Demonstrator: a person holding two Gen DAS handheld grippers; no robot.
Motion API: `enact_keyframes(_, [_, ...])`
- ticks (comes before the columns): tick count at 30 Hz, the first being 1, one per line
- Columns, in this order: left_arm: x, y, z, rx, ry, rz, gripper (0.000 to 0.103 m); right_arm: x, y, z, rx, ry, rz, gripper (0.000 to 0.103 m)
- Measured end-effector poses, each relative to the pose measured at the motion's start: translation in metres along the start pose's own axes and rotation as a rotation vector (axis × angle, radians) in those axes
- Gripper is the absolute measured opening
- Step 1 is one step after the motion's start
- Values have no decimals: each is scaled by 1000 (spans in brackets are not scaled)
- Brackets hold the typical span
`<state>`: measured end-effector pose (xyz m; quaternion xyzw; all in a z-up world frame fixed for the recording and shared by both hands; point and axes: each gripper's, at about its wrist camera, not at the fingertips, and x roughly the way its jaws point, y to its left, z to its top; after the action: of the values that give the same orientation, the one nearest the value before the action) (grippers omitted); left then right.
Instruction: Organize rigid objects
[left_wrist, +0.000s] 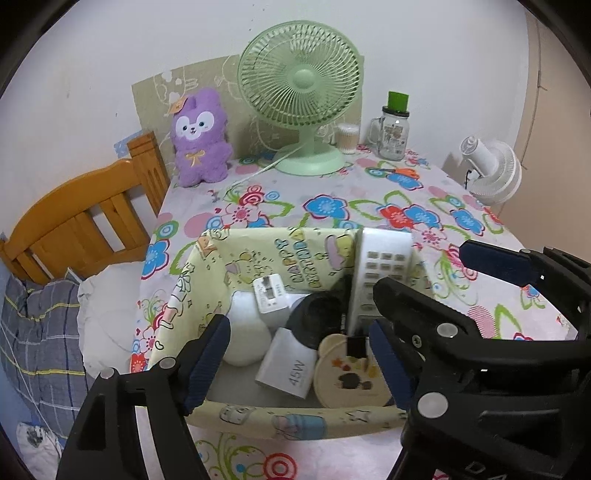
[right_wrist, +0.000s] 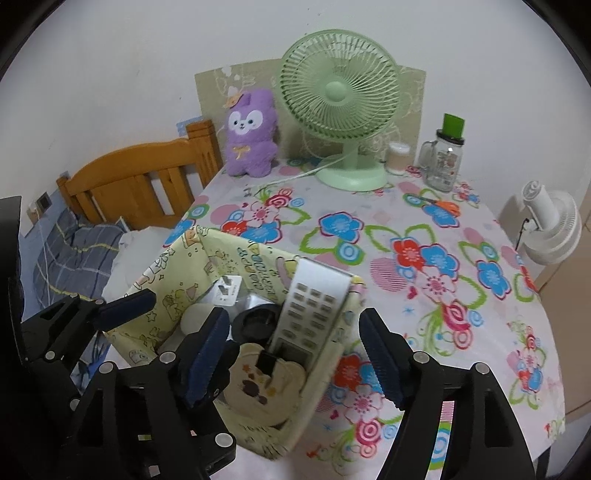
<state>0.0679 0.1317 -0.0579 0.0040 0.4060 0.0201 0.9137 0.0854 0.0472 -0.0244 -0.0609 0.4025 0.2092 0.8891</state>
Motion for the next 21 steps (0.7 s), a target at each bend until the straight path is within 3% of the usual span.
enact_keyframes(13, [-30, -23, 0, -10, -49, -8, 86, -43, -27, -11, 29, -66, -52, 89])
enact_keyframes(17, [-39, -31, 0, -17, -68, -4, 95, -55, -37, -14, 39, -84, -62, 91])
enact_keyframes(21, [-48, -37, 1, -21, -92, 7, 97, -67, -48, -18, 49, -103, -77, 94])
